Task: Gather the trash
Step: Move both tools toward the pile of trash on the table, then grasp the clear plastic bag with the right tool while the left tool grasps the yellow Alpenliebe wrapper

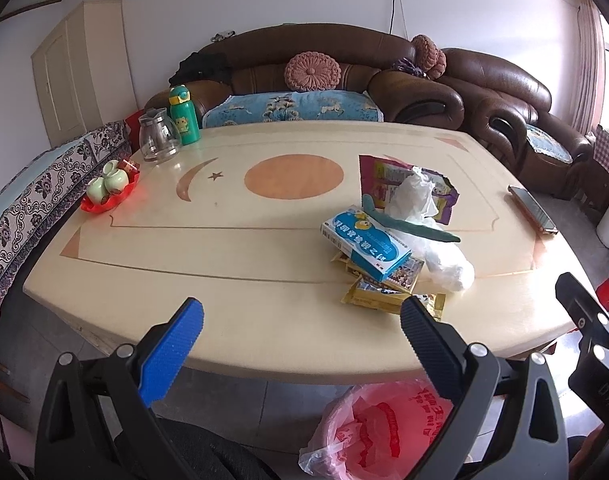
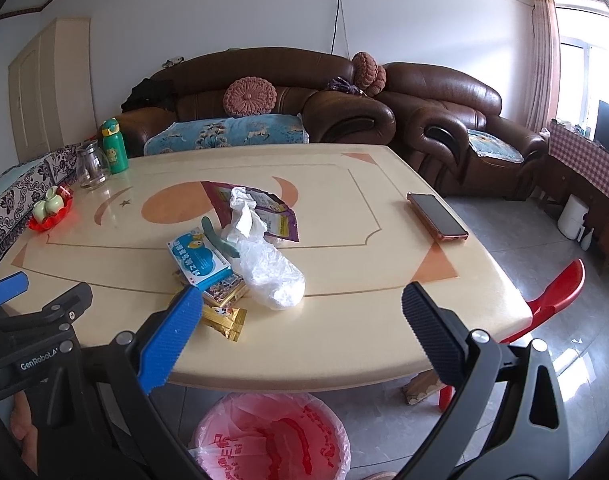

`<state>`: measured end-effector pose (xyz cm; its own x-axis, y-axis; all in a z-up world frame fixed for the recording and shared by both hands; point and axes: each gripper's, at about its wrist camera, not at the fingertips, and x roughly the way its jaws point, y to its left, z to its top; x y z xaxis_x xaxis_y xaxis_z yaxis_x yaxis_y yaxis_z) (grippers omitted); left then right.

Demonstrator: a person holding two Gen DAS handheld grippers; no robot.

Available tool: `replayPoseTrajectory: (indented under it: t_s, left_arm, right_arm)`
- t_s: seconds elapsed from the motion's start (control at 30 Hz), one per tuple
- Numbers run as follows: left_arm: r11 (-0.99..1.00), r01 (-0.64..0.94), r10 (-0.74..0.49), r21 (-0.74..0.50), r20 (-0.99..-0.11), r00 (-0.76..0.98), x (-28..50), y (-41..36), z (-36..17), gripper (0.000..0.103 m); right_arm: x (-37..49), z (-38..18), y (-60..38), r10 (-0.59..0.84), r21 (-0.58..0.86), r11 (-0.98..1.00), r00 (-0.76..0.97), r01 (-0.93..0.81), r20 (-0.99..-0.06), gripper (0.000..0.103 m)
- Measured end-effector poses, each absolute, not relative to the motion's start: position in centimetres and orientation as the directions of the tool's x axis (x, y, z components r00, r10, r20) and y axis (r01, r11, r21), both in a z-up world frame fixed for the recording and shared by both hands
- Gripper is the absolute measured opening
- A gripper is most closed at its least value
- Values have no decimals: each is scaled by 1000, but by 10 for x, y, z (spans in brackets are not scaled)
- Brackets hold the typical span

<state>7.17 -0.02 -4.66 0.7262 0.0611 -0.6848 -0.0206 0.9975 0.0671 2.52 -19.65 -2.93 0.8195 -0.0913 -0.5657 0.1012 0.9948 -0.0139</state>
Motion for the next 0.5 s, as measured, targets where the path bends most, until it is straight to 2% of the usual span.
replayPoseTrajectory:
  t_s: [0.5]
  left_arm:
    - [997, 15, 41, 71, -726, 687, 102, -7, -70, 96]
  right_arm:
    - [61, -48, -208, -83, -24, 996, 804, 85, -589, 98]
